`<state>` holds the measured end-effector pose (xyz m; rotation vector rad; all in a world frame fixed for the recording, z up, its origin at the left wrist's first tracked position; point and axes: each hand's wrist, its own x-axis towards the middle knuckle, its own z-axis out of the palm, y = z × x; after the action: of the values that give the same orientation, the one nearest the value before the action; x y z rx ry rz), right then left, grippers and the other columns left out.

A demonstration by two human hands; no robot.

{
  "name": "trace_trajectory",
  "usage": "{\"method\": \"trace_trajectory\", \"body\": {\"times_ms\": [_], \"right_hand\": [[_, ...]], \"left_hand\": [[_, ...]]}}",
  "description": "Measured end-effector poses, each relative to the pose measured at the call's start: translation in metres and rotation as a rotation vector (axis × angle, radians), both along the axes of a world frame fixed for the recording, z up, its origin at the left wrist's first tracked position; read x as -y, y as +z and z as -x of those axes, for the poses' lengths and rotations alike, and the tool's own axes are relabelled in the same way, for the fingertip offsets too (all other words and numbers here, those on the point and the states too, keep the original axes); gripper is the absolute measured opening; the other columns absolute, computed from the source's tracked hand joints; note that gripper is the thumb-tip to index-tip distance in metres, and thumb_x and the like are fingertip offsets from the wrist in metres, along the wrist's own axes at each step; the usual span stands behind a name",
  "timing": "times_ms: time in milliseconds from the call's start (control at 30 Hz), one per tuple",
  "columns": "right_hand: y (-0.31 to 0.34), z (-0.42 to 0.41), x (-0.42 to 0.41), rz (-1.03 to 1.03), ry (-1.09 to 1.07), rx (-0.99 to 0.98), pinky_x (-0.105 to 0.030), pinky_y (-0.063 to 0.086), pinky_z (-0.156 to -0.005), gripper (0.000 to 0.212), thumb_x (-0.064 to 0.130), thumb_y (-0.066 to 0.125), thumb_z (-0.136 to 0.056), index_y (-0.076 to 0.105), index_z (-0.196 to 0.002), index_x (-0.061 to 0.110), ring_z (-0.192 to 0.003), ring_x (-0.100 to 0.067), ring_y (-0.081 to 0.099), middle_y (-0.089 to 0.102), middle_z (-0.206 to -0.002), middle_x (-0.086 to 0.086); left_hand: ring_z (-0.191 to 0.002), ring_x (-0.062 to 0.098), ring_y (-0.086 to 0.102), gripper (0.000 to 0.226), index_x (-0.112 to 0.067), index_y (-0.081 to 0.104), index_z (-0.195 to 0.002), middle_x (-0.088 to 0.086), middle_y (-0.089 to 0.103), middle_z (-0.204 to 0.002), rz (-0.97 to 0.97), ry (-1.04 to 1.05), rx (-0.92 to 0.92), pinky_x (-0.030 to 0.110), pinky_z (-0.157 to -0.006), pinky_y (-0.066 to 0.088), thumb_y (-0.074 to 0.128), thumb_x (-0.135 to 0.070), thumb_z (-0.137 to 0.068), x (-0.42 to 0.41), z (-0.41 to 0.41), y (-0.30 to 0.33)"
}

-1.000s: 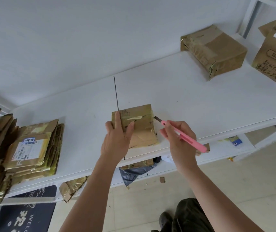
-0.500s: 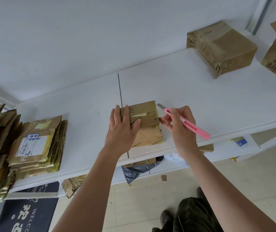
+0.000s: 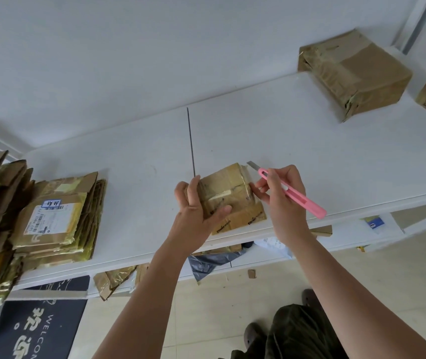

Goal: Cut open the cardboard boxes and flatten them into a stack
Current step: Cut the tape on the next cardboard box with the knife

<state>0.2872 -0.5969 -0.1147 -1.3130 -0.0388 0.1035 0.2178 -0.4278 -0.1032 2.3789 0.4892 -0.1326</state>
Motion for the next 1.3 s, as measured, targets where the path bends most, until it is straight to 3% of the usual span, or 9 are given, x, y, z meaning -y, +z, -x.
{"method": "trace_trajectory", "body": {"times_ms": [100, 167, 300, 400, 467, 633, 833, 1133, 1300], "right_hand": [[0.002, 0.001, 0.005, -0.004, -0.017, 0.01, -0.058, 0.056, -0.083, 0.012, 0.014, 0.051, -0.102, 0.051, -0.093, 0.006, -0.075, -0.017, 0.065, 0.063, -0.073, -0.003], [0.0, 0.0, 0.012, 0.024, -0.038, 0.015, -0.062, 0.055, -0.08, 0.013, 0.015, 0.051, -0.102, 0.05, -0.093, 0.006, -0.073, -0.02, 0.062, 0.06, -0.071, -0.01], [-0.01, 0.001, 0.024, 0.055, -0.078, -0.026, -0.061, 0.053, -0.078, 0.014, 0.014, 0.053, -0.101, 0.05, -0.088, 0.01, -0.071, -0.022, 0.06, 0.06, -0.071, -0.012], [-0.013, -0.002, 0.026, -0.008, -0.114, -0.088, -0.043, 0.059, -0.074, 0.014, 0.008, 0.052, -0.101, 0.05, -0.087, 0.008, -0.066, -0.012, 0.061, 0.061, -0.067, -0.005], [-0.013, -0.005, 0.025, -0.041, -0.119, -0.114, -0.036, 0.059, -0.074, 0.013, 0.006, 0.051, -0.1, 0.05, -0.087, 0.007, -0.065, -0.01, 0.06, 0.06, -0.067, -0.007], [-0.016, -0.01, 0.024, -0.003, -0.087, -0.107, -0.054, 0.057, -0.081, 0.016, 0.007, 0.05, -0.1, 0.051, -0.085, 0.01, -0.064, -0.012, 0.061, 0.061, -0.068, -0.007], [-0.019, -0.011, 0.025, 0.047, -0.046, -0.076, -0.058, 0.054, -0.084, 0.016, 0.009, 0.051, -0.1, 0.053, -0.085, 0.013, -0.071, -0.018, 0.063, 0.064, -0.068, -0.004], [-0.022, -0.02, 0.028, -0.009, -0.003, -0.099, -0.041, 0.06, -0.078, 0.017, 0.006, 0.051, -0.1, 0.051, -0.083, 0.006, -0.074, -0.017, 0.063, 0.062, -0.07, -0.008], [-0.023, -0.024, 0.035, -0.037, 0.061, -0.122, -0.045, 0.06, -0.081, 0.022, 0.0, 0.05, -0.098, 0.048, -0.077, 0.006, -0.082, -0.014, 0.064, 0.058, -0.064, -0.008]], "left_hand": [[-0.112, 0.013, 0.044, 0.119, -0.029, 0.005, -0.155, -0.013, 0.008, -0.137, 0.006, -0.041, -0.035, 0.021, -0.099, 0.04, 0.084, -0.05, -0.068, -0.002, -0.007, 0.001], [-0.111, 0.012, 0.045, 0.111, -0.031, 0.014, -0.155, -0.008, 0.018, -0.136, -0.046, -0.087, 0.004, 0.019, -0.095, 0.04, 0.086, -0.041, -0.071, -0.004, -0.012, 0.0], [-0.108, 0.016, 0.047, 0.109, -0.032, 0.022, -0.155, -0.004, 0.029, -0.131, -0.103, -0.142, -0.057, 0.034, -0.098, 0.049, 0.085, -0.049, -0.068, 0.004, -0.024, 0.001], [-0.106, 0.017, 0.048, 0.111, -0.034, 0.022, -0.155, -0.005, 0.028, -0.13, -0.112, -0.131, -0.085, 0.036, -0.097, 0.049, 0.085, -0.053, -0.066, 0.004, -0.028, 0.0], [-0.106, 0.016, 0.047, 0.115, -0.036, 0.019, -0.154, -0.008, 0.023, -0.129, -0.07, -0.135, -0.099, 0.038, -0.097, 0.051, 0.08, -0.064, -0.061, 0.003, -0.027, -0.004], [-0.107, 0.019, 0.049, 0.117, -0.035, 0.013, -0.151, -0.012, 0.016, -0.13, -0.059, -0.148, -0.091, 0.043, -0.096, 0.053, 0.055, -0.085, -0.054, 0.003, -0.024, -0.014], [-0.109, 0.018, 0.05, 0.115, -0.041, 0.014, -0.147, -0.016, 0.017, -0.125, -0.053, -0.119, -0.086, 0.042, -0.096, 0.053, 0.036, -0.102, -0.052, 0.002, -0.026, -0.016], [-0.108, 0.018, 0.052, 0.111, -0.042, 0.014, -0.146, -0.017, 0.017, -0.123, -0.064, -0.128, -0.108, 0.043, -0.095, 0.053, 0.043, -0.098, -0.054, 0.004, -0.028, -0.016], [-0.106, 0.02, 0.054, 0.112, -0.043, 0.011, -0.147, -0.014, 0.017, -0.127, -0.123, -0.137, -0.136, 0.045, -0.093, 0.054, 0.034, -0.1, -0.053, 0.003, -0.029, -0.017]]}}
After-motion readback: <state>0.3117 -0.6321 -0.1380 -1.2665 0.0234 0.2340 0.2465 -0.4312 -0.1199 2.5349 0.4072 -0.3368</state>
